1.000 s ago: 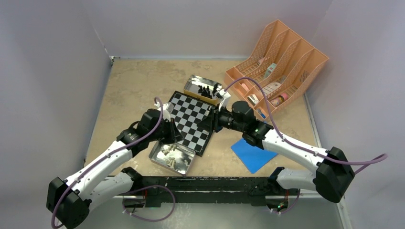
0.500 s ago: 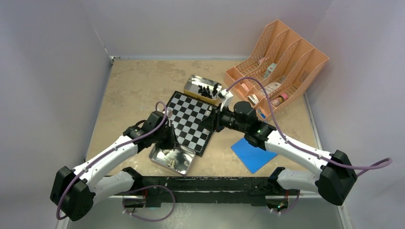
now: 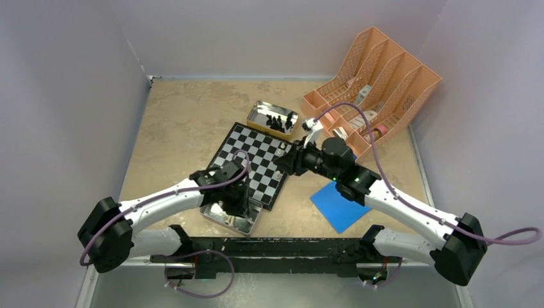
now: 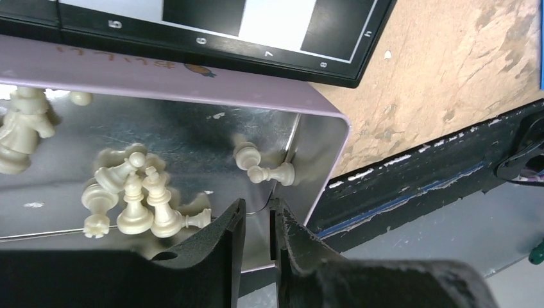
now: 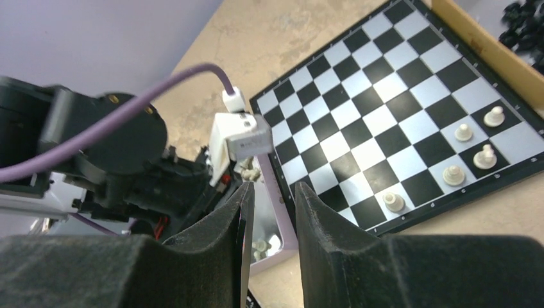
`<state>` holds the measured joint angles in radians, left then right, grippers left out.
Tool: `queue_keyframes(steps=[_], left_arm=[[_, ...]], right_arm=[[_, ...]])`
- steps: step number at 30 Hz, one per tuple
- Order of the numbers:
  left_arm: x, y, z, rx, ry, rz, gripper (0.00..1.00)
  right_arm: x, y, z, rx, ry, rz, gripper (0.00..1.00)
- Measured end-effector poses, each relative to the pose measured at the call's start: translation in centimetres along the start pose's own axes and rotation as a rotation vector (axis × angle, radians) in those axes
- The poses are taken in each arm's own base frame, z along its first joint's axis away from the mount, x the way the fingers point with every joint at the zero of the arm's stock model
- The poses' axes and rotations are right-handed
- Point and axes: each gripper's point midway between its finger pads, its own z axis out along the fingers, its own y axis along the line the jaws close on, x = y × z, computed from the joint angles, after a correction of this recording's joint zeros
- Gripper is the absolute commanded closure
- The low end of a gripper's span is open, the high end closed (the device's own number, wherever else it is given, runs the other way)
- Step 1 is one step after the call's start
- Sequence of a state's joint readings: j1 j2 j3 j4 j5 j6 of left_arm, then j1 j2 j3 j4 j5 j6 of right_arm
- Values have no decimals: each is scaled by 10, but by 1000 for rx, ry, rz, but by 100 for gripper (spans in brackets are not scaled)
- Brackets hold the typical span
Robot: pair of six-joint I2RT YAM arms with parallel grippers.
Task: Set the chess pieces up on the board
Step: Pick up the chess piece from the storage box.
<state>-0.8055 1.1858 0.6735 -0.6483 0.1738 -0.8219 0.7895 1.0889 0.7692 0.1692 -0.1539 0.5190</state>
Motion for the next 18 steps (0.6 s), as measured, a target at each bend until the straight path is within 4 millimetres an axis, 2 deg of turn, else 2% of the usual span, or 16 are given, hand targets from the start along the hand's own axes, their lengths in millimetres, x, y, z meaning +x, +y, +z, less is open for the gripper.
queue_keyframes(steps=[8, 14, 18], left_arm=[[5, -7, 9, -21, 15, 24, 78], [4, -2, 19, -61, 19, 23, 78], [1, -1, 21, -69, 0, 25, 84]], right_arm=[[-32, 10, -24, 4, -127, -13, 68], [-35, 9, -27, 18, -144, -13, 68], [-35, 8, -28, 24, -144, -12, 68]])
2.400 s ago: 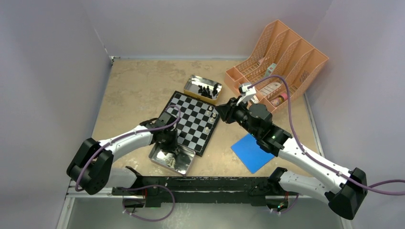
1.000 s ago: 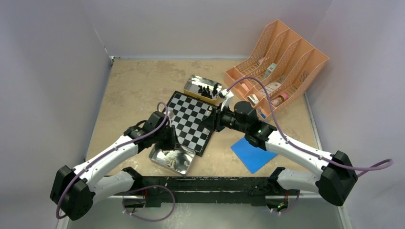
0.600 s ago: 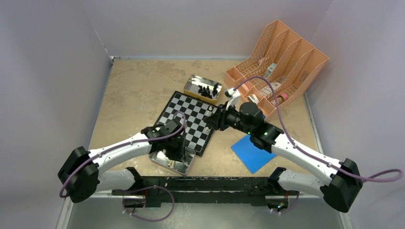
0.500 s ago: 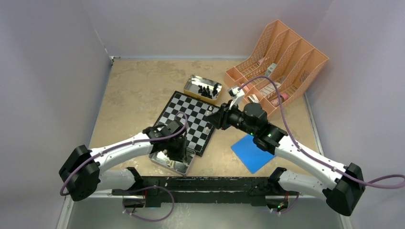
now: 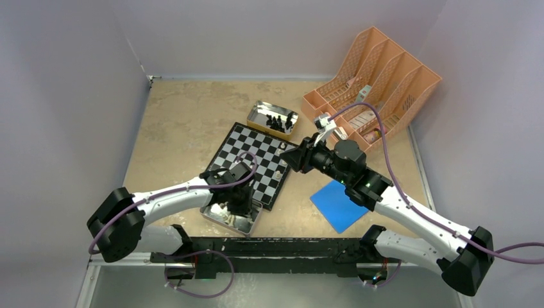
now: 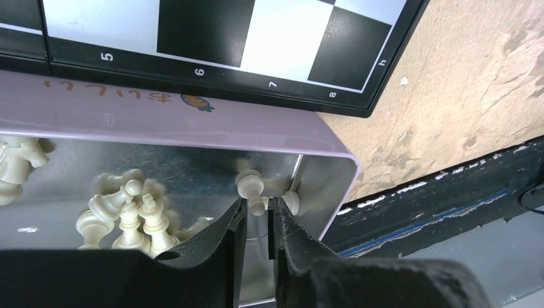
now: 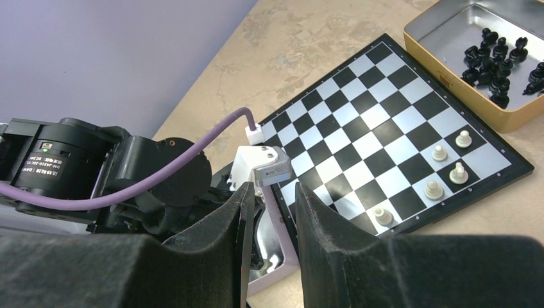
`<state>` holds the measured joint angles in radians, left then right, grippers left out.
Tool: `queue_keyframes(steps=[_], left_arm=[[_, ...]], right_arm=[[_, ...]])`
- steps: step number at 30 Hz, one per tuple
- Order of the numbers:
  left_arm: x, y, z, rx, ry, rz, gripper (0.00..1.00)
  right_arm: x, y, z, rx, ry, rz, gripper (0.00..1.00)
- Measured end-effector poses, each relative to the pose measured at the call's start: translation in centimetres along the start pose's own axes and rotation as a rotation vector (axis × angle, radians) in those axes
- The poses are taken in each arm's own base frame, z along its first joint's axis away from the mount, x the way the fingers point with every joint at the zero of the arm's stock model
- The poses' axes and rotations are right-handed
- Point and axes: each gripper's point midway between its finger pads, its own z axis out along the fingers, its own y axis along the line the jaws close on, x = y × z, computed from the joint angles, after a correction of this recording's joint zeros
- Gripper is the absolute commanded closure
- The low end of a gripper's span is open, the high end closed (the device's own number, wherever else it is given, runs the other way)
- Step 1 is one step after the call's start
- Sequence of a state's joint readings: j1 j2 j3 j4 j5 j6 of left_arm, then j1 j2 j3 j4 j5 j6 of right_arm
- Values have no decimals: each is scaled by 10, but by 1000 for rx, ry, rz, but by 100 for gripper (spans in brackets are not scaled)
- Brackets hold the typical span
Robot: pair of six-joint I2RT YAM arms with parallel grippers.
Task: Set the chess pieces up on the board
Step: Pick up the chess piece from the storage box.
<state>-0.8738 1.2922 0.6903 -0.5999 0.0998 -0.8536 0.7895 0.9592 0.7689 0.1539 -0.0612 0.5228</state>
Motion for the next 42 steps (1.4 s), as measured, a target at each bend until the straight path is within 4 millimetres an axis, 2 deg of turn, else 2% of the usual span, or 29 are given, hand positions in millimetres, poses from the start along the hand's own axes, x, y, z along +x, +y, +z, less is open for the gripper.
queue_keyframes(steps=[5, 10, 16, 22, 27, 31, 37, 42], left_arm=[[-5, -1, 1, 2, -23, 1, 90], [-5, -1, 1, 1, -23, 2, 81], [0, -4, 1, 12, -5, 12, 79], [4, -3, 5, -1, 13, 19, 85], [8, -3, 4, -13, 25, 29, 94], [6, -4, 1, -26, 17, 38, 96], [-10, -12, -17, -39, -39, 43, 97], [-41, -32, -49, -16, -154, 73, 97]], right_arm=[[-2, 1, -2, -4, -8, -1, 68], [-3, 2, -3, -4, -8, -1, 68], [-1, 1, -4, -1, -2, -1, 68], [-1, 1, -4, -1, -2, -1, 68], [-1, 1, -4, 0, -2, -1, 68], [-1, 1, -4, 0, -1, 0, 68], [-1, -1, -4, 10, -4, -3, 65], [5, -8, -4, 33, 5, -2, 63]])
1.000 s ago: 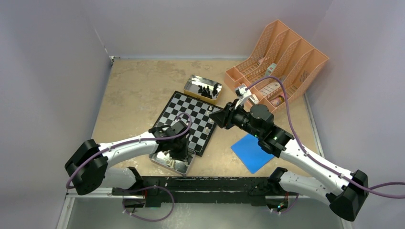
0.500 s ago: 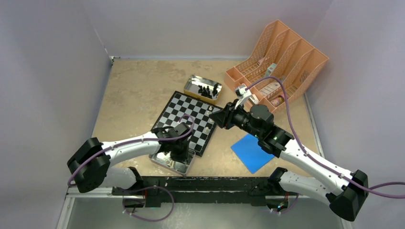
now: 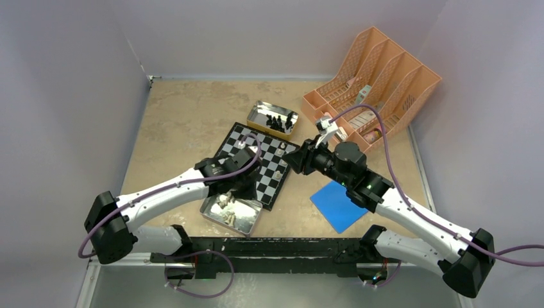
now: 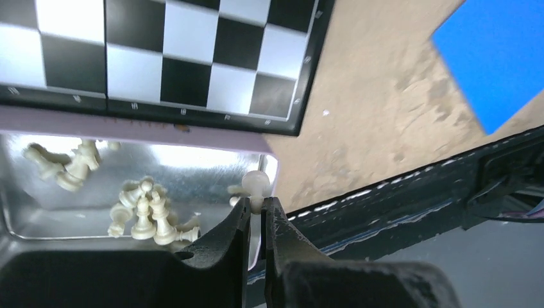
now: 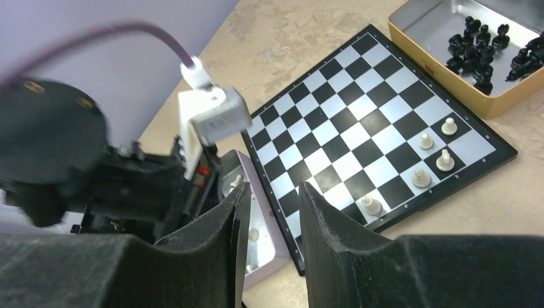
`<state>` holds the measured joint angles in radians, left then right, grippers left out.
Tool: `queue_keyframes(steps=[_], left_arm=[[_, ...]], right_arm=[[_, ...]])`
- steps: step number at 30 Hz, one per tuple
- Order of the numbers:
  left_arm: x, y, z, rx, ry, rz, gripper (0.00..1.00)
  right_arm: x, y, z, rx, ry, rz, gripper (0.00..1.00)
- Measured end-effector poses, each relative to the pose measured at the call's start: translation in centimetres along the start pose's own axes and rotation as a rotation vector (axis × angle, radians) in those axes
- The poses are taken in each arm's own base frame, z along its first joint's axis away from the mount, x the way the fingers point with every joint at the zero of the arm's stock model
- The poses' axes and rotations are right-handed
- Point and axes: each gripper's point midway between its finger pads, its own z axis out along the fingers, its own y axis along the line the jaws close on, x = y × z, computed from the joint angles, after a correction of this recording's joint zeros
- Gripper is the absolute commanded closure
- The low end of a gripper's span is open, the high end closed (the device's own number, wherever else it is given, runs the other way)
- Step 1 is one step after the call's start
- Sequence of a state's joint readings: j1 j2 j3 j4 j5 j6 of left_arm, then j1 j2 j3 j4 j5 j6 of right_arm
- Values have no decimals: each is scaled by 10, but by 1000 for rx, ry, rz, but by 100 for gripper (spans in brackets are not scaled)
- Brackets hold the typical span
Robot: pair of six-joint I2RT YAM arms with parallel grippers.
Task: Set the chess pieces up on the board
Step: Pick up the chess piece from the storage box, then place the chess piece on the chessboard.
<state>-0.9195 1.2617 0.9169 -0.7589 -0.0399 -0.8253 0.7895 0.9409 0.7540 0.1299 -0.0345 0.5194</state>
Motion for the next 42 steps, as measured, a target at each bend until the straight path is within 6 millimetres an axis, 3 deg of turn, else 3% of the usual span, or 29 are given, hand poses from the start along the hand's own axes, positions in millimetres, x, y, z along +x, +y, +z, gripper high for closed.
queue_keyframes(steps=[5, 8, 14, 18, 25, 31, 42], left_arm=[[-45, -20, -22, 11, -124, 57, 97], [-72, -28, -26, 10, -172, 82, 97], [-111, -8, -7, -10, -189, 71, 97], [-124, 5, 12, -45, -158, 78, 97], [-144, -7, 52, -51, -103, 140, 98], [-165, -21, 72, -25, -98, 176, 97], [-167, -25, 103, -14, -48, 201, 96]], right_arm=[[2, -5, -4, 21, 0, 0, 63], [-4, -3, -9, 19, -23, -2, 63], [-13, -2, -20, 27, -59, -5, 63], [-18, -2, -29, 36, -80, -5, 63], [-19, -2, -35, 32, -95, -6, 63], [-17, -3, -35, 38, -86, -6, 63], [-19, -6, -38, 56, -97, -6, 63]])
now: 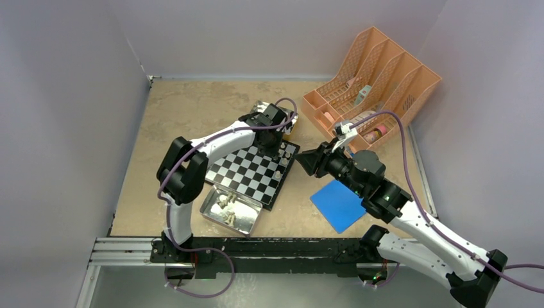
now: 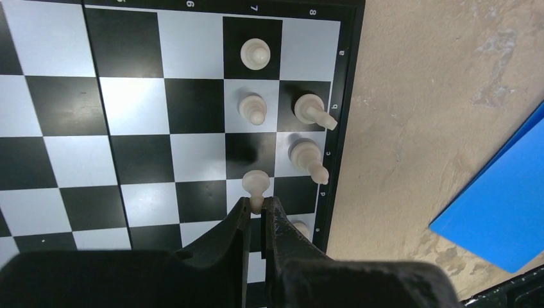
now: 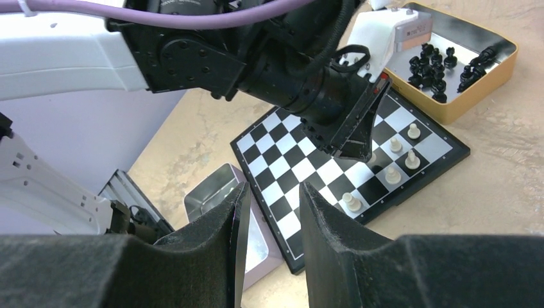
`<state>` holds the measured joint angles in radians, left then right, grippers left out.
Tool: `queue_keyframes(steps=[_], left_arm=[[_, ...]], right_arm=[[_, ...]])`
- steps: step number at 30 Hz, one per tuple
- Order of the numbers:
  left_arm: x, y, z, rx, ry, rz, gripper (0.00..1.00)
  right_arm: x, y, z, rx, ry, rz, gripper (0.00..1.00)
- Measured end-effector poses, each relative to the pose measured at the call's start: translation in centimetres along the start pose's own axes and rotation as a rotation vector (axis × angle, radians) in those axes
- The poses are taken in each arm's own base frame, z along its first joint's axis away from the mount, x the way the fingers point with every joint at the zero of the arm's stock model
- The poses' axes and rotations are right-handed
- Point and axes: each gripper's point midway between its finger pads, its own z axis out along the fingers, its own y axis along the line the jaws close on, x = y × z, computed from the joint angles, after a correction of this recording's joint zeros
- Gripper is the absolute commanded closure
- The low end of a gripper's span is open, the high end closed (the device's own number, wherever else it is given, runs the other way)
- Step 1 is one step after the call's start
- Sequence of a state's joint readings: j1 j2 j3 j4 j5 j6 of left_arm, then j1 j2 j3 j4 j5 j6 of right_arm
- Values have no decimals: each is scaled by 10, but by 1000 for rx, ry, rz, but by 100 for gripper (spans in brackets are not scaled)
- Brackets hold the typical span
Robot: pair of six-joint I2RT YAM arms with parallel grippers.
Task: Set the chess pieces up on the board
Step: Place the chess piece on the chessboard.
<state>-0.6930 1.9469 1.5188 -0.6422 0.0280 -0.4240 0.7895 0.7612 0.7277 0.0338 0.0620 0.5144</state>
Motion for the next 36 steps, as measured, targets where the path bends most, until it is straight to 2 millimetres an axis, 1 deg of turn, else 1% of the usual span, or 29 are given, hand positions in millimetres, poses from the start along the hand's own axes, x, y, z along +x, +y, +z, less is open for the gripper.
queue_keyframes(steps=[4, 11, 18, 22, 36], left_arm=[[5, 1, 9, -3, 23, 1, 95], [6, 1, 12, 0, 31, 2, 90], [8, 2, 21, -4, 44, 13, 89], [6, 3, 21, -11, 39, 16, 87], [5, 5, 26, -25, 39, 23, 85]], right_arm=[[-1, 0, -1, 0, -3, 0, 63], [0, -1, -1, 4, 1, 0, 63], [0, -2, -1, 10, -3, 0, 63], [-1, -3, -1, 19, -8, 0, 62], [-2, -4, -1, 24, -10, 0, 61]])
